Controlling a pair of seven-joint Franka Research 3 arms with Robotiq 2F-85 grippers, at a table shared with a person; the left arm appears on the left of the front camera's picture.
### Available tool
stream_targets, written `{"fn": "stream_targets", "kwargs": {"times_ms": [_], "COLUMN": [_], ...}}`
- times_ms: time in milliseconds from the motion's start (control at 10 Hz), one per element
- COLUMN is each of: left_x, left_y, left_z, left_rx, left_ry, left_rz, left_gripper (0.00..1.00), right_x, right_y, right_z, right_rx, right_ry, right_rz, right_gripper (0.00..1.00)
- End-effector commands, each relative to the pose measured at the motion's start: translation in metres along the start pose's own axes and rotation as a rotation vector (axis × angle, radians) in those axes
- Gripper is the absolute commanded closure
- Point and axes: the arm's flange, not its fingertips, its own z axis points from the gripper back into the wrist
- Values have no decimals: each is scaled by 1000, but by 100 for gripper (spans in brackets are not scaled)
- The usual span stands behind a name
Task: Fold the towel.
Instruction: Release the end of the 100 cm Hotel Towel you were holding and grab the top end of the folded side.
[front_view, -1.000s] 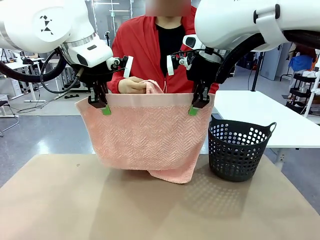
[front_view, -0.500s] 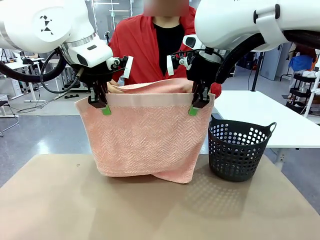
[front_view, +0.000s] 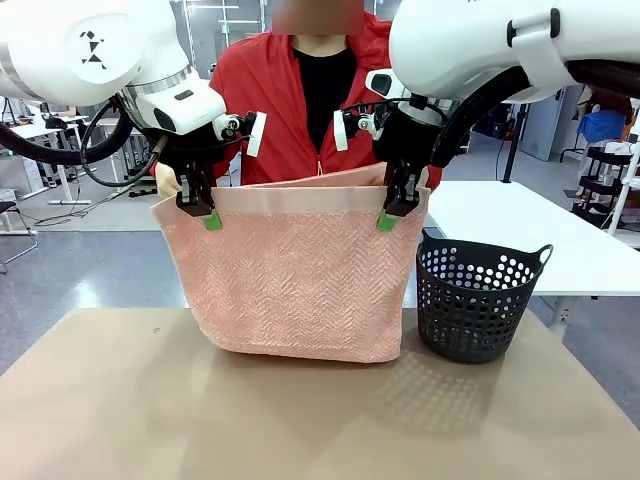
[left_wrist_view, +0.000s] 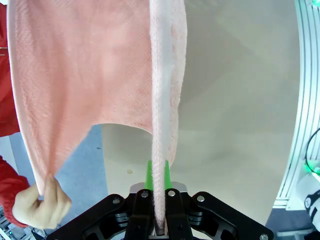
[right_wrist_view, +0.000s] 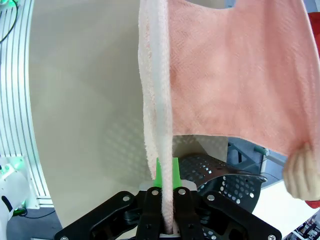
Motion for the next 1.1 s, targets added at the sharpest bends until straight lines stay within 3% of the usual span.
{"fn": "stream_targets", "kwargs": {"times_ms": [0, 1000], "left_x": [1, 1], "left_y": [3, 3], "left_z": [2, 2], "left_rx": [3, 3], "left_ry": [-3, -3], "left_rz": [1, 1], "left_gripper": [100, 100], "right_x": [-1, -1], "right_y": [0, 0], "right_z": [1, 1], "right_rx": [2, 2], "right_ry": [1, 1], "right_rz": [0, 0], "right_gripper": [100, 100]}}
